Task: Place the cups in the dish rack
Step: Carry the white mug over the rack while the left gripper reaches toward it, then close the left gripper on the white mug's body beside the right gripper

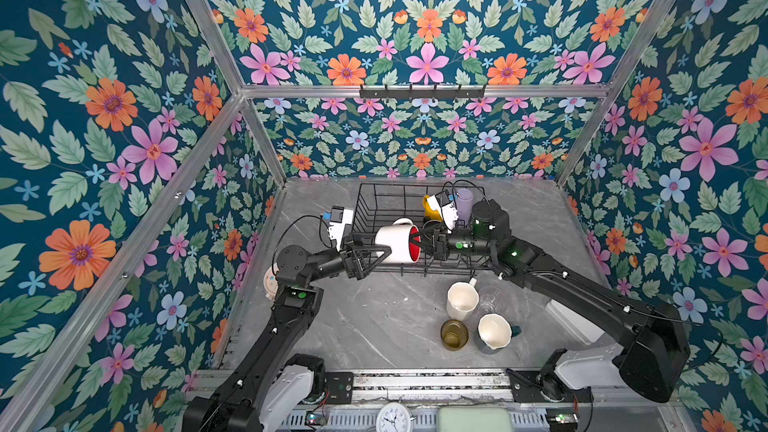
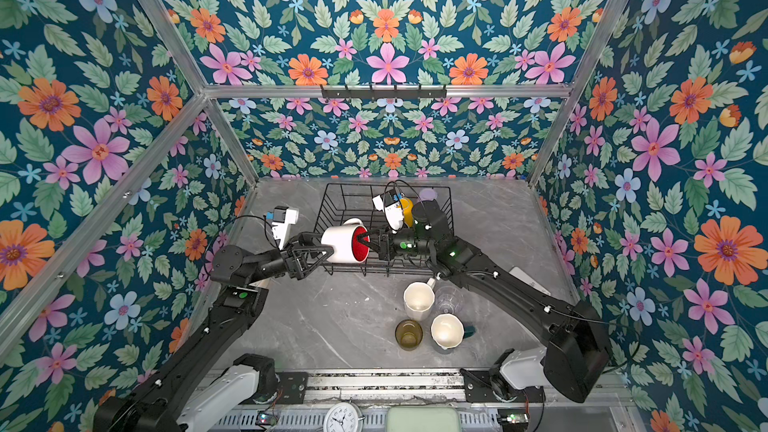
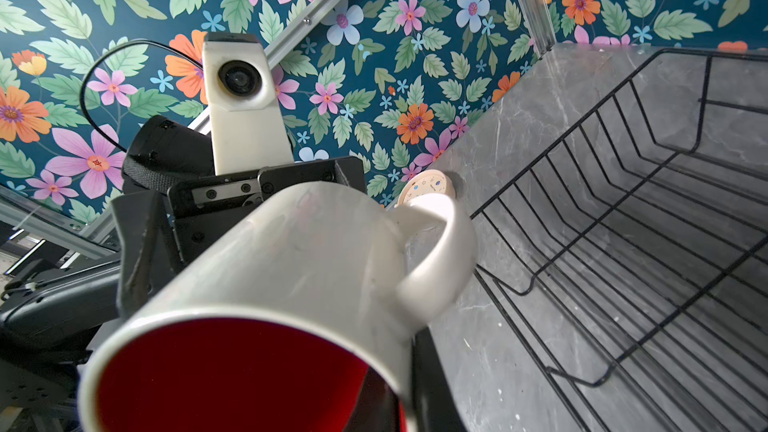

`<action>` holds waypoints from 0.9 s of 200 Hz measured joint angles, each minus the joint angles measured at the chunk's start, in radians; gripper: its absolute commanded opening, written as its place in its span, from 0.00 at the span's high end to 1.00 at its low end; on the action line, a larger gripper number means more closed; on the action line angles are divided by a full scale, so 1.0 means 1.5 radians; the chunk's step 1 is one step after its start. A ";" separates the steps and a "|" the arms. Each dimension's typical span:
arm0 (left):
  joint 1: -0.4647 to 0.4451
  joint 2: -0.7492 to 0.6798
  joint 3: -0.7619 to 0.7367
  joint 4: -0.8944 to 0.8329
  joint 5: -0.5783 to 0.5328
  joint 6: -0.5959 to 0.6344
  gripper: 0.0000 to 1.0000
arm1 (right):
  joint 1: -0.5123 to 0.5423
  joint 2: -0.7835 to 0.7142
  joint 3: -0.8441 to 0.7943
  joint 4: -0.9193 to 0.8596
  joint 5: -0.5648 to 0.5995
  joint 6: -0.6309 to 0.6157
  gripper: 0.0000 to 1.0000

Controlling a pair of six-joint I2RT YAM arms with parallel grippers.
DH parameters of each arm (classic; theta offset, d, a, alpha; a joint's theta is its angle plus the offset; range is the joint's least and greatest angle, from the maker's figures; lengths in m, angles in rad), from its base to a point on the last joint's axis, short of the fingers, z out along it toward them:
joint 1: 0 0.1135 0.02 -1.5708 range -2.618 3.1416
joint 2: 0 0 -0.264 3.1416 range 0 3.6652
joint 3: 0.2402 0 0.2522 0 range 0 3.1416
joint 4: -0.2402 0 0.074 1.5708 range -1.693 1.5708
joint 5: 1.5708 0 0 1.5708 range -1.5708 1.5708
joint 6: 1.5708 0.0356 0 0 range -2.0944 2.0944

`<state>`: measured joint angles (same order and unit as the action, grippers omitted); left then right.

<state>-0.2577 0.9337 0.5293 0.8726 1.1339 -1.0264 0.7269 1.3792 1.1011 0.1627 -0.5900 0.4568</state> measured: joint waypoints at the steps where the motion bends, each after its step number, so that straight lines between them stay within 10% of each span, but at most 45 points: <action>1: 0.000 0.000 0.000 0.002 0.000 -0.002 0.00 | 0.001 0.001 0.001 0.002 0.001 -0.001 1.00; 104: 0.005 0.010 -0.011 0.167 -0.054 -0.095 0.00 | 0.015 0.003 0.014 0.053 0.019 -0.033 1.00; 180: 0.003 -0.012 0.024 0.025 0.015 -0.009 0.00 | 0.010 -0.051 -0.016 0.003 0.022 -0.057 1.00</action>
<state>-0.2527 0.9157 0.5659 0.9096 1.1564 -1.0405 0.7414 1.3029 1.0767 0.1669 -0.5568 0.3710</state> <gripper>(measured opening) 0.997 0.082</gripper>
